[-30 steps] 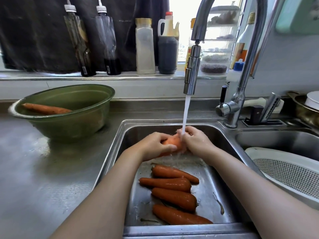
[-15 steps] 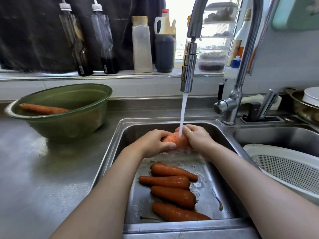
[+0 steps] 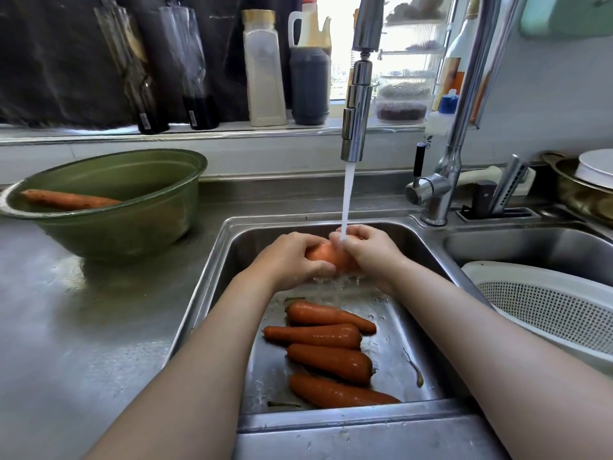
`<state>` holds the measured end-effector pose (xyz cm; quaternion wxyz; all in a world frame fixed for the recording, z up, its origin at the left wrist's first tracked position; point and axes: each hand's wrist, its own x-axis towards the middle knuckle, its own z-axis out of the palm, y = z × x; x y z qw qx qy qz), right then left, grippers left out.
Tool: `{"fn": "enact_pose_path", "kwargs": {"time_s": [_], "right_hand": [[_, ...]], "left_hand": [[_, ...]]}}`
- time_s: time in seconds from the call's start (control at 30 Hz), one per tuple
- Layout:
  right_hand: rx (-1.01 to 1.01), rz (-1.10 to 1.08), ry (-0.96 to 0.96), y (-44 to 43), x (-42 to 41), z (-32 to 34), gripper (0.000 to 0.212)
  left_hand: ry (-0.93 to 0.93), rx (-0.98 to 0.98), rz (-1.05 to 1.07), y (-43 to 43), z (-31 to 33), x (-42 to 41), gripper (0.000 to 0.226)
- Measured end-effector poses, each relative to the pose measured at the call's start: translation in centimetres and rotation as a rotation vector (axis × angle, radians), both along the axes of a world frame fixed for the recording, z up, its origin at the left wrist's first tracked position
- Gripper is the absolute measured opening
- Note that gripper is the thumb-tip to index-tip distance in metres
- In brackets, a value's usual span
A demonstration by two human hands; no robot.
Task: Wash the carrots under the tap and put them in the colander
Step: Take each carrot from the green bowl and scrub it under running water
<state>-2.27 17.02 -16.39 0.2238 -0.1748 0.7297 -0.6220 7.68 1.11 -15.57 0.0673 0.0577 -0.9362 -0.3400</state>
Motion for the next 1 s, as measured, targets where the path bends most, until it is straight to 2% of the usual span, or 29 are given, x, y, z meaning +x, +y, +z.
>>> {"fn": "enact_pose_path", "kwargs": {"time_s": [0.1, 0.17, 0.37, 0.47, 0.57, 0.67, 0.73, 0.8, 0.87, 1.0], "right_hand": [[-0.041, 0.196, -0.128, 1.0, -0.6, 0.0, 0.059], [-0.034, 0.248, -0.150, 1.2, -1.0, -0.3, 0.066], [0.005, 0.358, -0.115, 1.5, -1.5, -0.2, 0.038], [0.014, 0.338, -0.060, 1.8, -1.5, 0.2, 0.038], [0.084, 0.145, 0.134, 1.1, -0.5, 0.3, 0.045], [0.086, 0.019, 0.189, 0.4, -0.6, 0.2, 0.052], [0.108, 0.119, 0.119, 0.9, -1.6, 0.5, 0.047], [0.061, 0.282, -0.011, 1.8, -2.1, 0.8, 0.033], [0.056, 0.319, -0.027, 2.3, -2.2, 0.6, 0.033], [0.150, 0.066, 0.239, 1.0, -1.1, 0.3, 0.049]], "left_hand": [[0.003, -0.029, 0.019, -0.4, 0.2, 0.2, 0.052], [-0.024, -0.041, 0.021, -0.5, 0.4, 0.4, 0.055], [-0.048, -0.051, 0.013, -1.2, 0.7, 0.8, 0.055], [-0.042, -0.013, 0.005, -1.3, 0.9, 1.0, 0.055], [-0.027, -0.029, -0.018, -0.7, 1.1, 0.7, 0.056], [-0.003, -0.078, -0.019, -0.5, 1.2, 0.3, 0.052], [-0.002, -0.098, -0.003, -0.6, 1.2, 0.3, 0.052], [-0.021, -0.097, 0.010, -0.8, 1.2, 0.5, 0.057], [-0.028, -0.108, 0.004, -0.8, 1.1, 0.6, 0.057], [0.002, -0.140, 0.001, 0.1, 1.6, 0.6, 0.054]]}}
